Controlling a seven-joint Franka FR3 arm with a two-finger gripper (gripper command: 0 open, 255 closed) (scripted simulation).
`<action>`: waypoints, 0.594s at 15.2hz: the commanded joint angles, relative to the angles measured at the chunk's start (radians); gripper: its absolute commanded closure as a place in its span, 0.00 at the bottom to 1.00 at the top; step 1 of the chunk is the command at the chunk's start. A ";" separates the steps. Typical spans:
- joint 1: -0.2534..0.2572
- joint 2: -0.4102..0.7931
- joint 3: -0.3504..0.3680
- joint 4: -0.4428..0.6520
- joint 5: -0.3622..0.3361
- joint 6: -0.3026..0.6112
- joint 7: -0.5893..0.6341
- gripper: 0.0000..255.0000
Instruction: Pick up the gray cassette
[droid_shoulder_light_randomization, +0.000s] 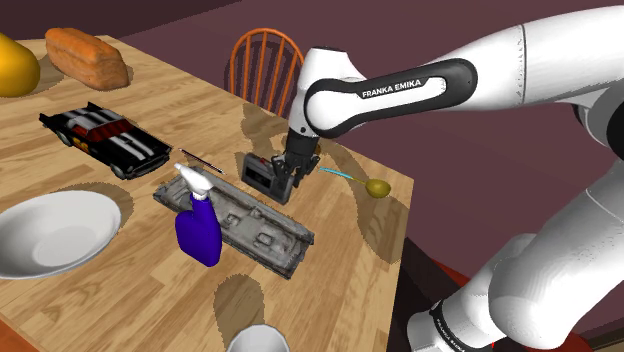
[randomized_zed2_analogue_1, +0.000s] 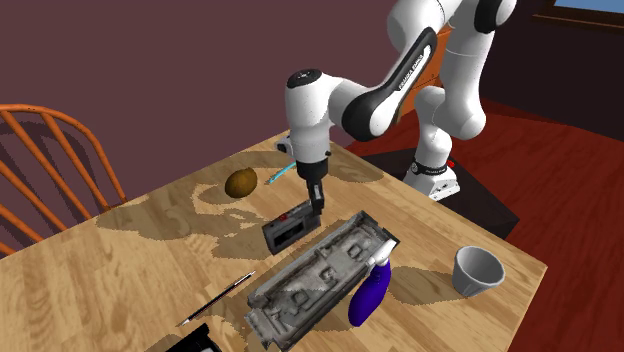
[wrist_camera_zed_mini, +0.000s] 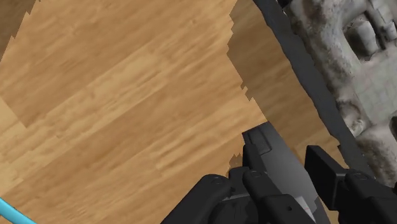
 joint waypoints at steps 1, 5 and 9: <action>-0.001 -0.013 -0.001 0.011 0.002 -0.024 -0.001 1.00; -0.002 -0.037 -0.002 0.040 0.004 -0.076 0.000 1.00; -0.003 -0.057 -0.003 0.072 0.006 -0.128 0.002 1.00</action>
